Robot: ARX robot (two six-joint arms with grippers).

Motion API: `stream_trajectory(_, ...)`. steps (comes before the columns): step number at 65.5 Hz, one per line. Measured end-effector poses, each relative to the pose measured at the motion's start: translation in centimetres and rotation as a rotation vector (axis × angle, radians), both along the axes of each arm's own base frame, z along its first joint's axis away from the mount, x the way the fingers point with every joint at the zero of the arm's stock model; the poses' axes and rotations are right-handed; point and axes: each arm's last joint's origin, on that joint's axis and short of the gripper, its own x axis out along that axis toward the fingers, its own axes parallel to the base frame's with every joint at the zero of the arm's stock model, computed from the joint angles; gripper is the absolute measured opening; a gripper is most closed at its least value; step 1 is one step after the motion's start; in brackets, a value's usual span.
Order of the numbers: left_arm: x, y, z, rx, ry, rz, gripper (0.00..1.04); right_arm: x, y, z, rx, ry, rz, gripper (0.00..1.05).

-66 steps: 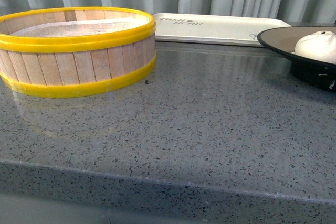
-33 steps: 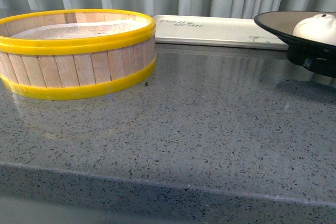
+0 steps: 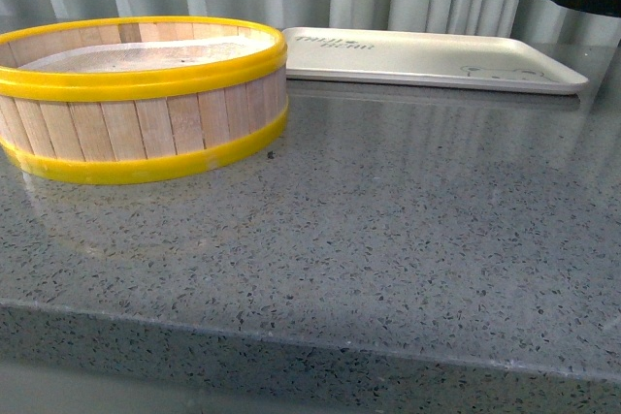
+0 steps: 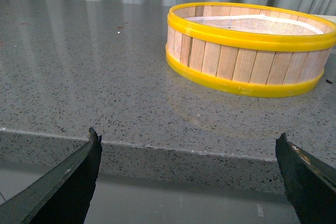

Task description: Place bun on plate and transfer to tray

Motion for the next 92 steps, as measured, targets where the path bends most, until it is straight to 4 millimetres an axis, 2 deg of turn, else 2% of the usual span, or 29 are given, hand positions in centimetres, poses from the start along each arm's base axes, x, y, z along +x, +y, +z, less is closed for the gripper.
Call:
stream_trajectory(14,0.0,0.0,0.0,0.000,0.000,0.000,0.98,5.9,2.2,0.2,0.018,0.073,0.056,0.03)
stream_trajectory(24,0.0,0.0,0.0,0.000,0.000,0.000,0.98,9.1,3.3,-0.1,0.021,0.107,0.074,0.03)
stream_trajectory(41,0.0,0.0,0.0,0.000,0.000,0.000,0.98,11.7,3.2,-1.0,0.008,0.143,0.062,0.03)
stream_trajectory(58,0.0,0.0,0.0,0.000,0.000,0.000,0.98,15.6,2.3,-2.7,0.020,0.183,0.082,0.03)
stream_trajectory(68,0.0,0.0,0.0,0.000,0.000,0.000,0.98,16.3,2.4,-2.7,0.010,0.181,0.088,0.03)
stream_trajectory(92,0.0,0.0,0.0,0.000,0.000,0.000,0.98,15.9,3.3,-2.9,-0.044,0.209,0.130,0.03)
